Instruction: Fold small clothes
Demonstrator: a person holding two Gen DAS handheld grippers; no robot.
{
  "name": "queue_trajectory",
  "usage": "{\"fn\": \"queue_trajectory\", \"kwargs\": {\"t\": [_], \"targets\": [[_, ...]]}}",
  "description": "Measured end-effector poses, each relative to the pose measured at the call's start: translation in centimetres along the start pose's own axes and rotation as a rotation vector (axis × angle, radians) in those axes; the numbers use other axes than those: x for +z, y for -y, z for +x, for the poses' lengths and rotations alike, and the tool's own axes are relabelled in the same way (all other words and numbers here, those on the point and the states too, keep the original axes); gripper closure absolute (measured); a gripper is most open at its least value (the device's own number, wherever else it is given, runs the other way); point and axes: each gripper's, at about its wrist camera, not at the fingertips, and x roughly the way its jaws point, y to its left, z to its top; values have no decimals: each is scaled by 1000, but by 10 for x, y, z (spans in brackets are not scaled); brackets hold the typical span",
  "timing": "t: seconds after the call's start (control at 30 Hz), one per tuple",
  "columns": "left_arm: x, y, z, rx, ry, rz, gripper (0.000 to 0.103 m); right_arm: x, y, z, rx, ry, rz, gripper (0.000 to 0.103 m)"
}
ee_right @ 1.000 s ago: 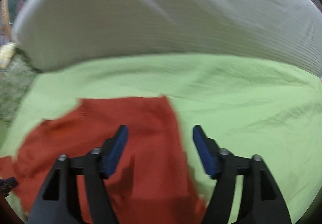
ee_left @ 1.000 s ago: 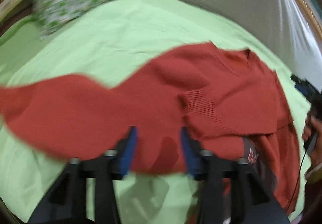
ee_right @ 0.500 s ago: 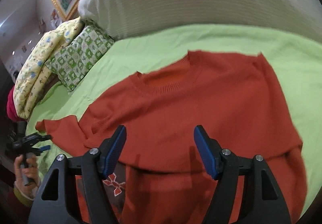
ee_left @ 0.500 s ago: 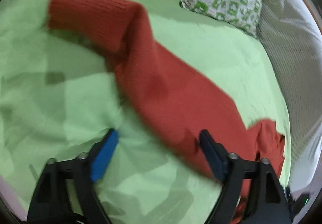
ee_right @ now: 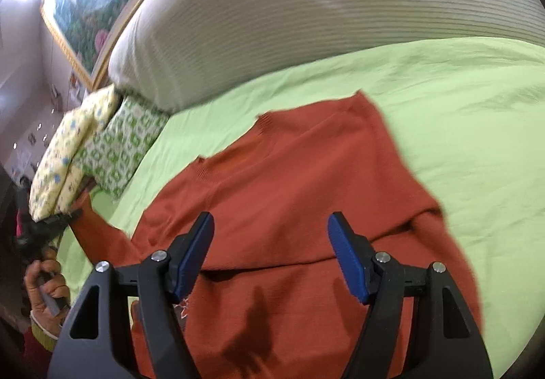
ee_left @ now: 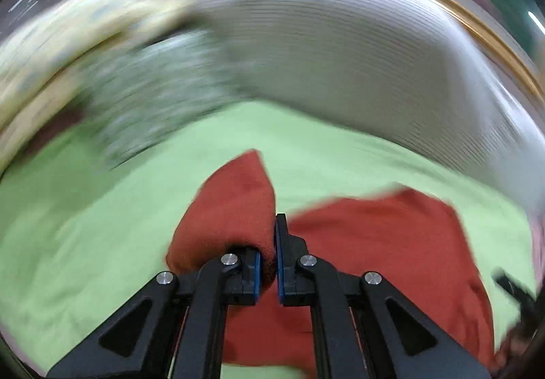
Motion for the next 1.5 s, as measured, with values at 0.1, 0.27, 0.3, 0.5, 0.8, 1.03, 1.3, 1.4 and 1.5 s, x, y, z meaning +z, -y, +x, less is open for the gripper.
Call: {"fn": "queue_trajectory", "kwargs": {"t": [0.1, 0.27, 0.3, 0.5, 0.8, 1.03, 1.3, 1.4, 1.5], "targets": [[-16, 115, 22, -173, -53, 218, 62, 7, 20, -12, -25, 37, 55, 33], [-75, 169, 48, -183, -177, 354, 33, 12, 56, -28, -59, 58, 151, 33], [-82, 163, 47, -187, -201, 341, 32, 12, 62, -31, -70, 56, 161, 33], [-112, 85, 6, -71, -166, 294, 22, 19, 67, -21, -48, 21, 144, 33], [-107, 40, 44, 175, -175, 299, 21, 53, -8, 77, -39, -92, -4, 33], [-114, 36, 91, 211, -239, 308, 23, 62, -103, 178, -339, -252, -408, 33], [-116, 22, 96, 189, -253, 273, 98, 64, -43, 170, -245, -228, -182, 93], [-94, 8, 71, 187, -193, 203, 98, 96, -28, 118, 13, -31, -46, 93], [-88, 7, 62, 203, -161, 232, 98, 117, -25, 75, 186, 141, -46, 93]]}}
